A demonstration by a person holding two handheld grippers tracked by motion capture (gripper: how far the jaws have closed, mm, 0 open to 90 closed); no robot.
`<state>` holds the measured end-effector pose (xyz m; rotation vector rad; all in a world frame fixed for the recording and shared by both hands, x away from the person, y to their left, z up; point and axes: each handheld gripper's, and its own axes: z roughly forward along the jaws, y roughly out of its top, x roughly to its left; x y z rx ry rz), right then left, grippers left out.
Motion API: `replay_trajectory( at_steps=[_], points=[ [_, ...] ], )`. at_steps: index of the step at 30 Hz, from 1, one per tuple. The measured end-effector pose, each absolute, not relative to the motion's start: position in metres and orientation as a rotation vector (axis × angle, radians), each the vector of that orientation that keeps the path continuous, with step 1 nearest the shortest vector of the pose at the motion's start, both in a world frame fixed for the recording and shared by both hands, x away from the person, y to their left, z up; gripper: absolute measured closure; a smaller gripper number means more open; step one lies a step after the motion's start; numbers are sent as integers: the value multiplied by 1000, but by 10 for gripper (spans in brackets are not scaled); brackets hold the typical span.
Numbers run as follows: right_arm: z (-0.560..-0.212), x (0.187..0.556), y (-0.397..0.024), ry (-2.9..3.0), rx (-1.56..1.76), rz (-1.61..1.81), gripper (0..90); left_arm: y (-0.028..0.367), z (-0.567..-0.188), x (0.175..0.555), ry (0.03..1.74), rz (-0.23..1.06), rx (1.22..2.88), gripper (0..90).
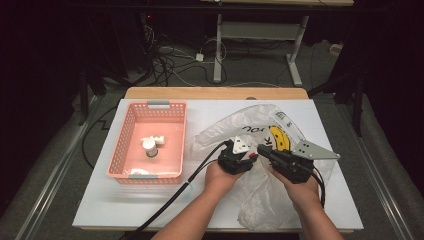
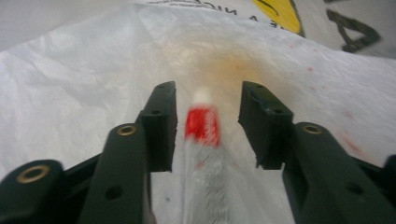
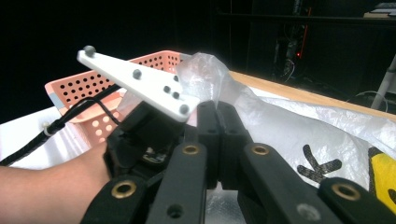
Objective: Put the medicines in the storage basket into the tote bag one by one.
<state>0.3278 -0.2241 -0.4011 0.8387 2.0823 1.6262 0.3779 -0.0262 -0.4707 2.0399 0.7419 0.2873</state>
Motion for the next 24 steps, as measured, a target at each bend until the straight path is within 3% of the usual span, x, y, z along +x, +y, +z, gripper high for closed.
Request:
replay_trajectory(
  at_steps=[10,20,24],
  points=[
    [-402,326,-225,2088,847,1622,900,-3,-468,350,719,197,2022,456],
    [-403,325,-225,2098,845,1615,900,21,-461,325,669,120,2014,304],
    [-403,325,-225,2101,842,1614,900,31,-456,317,671,105,2034,160]
  ],
)
